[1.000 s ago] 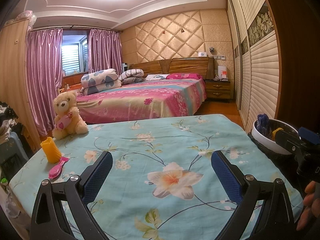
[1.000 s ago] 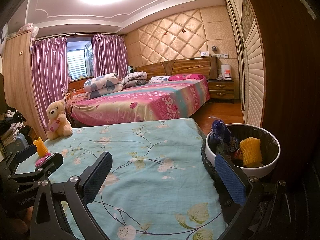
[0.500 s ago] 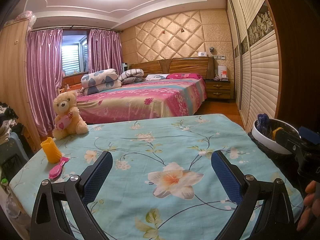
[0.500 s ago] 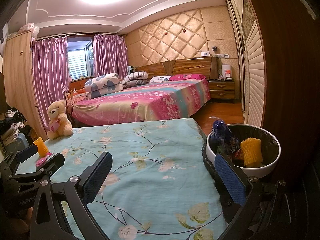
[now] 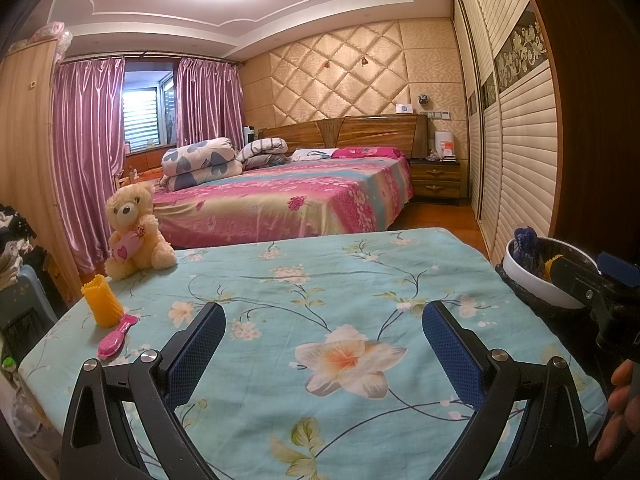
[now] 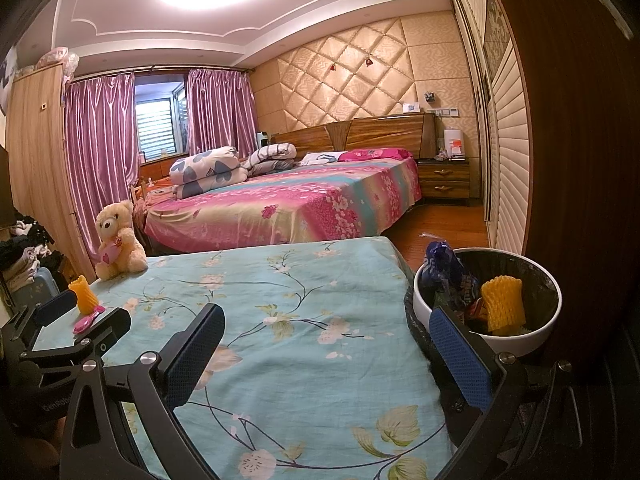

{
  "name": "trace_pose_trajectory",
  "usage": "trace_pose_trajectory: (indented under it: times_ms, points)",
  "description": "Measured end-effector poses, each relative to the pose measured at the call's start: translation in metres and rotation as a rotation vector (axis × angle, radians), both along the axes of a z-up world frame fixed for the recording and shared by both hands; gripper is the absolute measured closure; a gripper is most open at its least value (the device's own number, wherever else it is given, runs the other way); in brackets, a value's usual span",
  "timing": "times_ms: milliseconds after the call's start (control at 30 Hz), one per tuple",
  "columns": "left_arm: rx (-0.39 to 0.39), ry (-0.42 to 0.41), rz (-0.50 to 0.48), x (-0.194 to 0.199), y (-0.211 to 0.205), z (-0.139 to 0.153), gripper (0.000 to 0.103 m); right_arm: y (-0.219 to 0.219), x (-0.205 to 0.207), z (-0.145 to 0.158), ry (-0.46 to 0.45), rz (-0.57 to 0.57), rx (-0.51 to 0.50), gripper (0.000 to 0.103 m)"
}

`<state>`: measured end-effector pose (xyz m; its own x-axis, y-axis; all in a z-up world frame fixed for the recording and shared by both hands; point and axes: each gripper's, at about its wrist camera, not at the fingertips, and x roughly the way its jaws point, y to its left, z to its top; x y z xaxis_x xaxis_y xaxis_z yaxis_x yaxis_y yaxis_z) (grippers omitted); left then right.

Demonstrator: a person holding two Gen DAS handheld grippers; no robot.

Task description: Collect trash

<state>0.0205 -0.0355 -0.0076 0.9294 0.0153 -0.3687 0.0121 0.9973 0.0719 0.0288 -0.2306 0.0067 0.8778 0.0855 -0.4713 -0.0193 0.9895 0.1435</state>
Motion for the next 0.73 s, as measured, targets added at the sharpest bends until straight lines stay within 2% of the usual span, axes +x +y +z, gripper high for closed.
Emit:
trace_pose_trajectory:
  times_ms: [367, 733]
  points:
    - [0.000, 0.003, -0.001, 0.001, 0.003, 0.000, 0.003, 0.004, 0.000, 0.001, 0.007, 0.004, 0.001, 0.000]
    - [-0.009, 0.037, -0.002, 0.013, 0.010, -0.002, 0.003, 0.004, 0.009, -0.006, 0.051, 0.006, 0.010, 0.000]
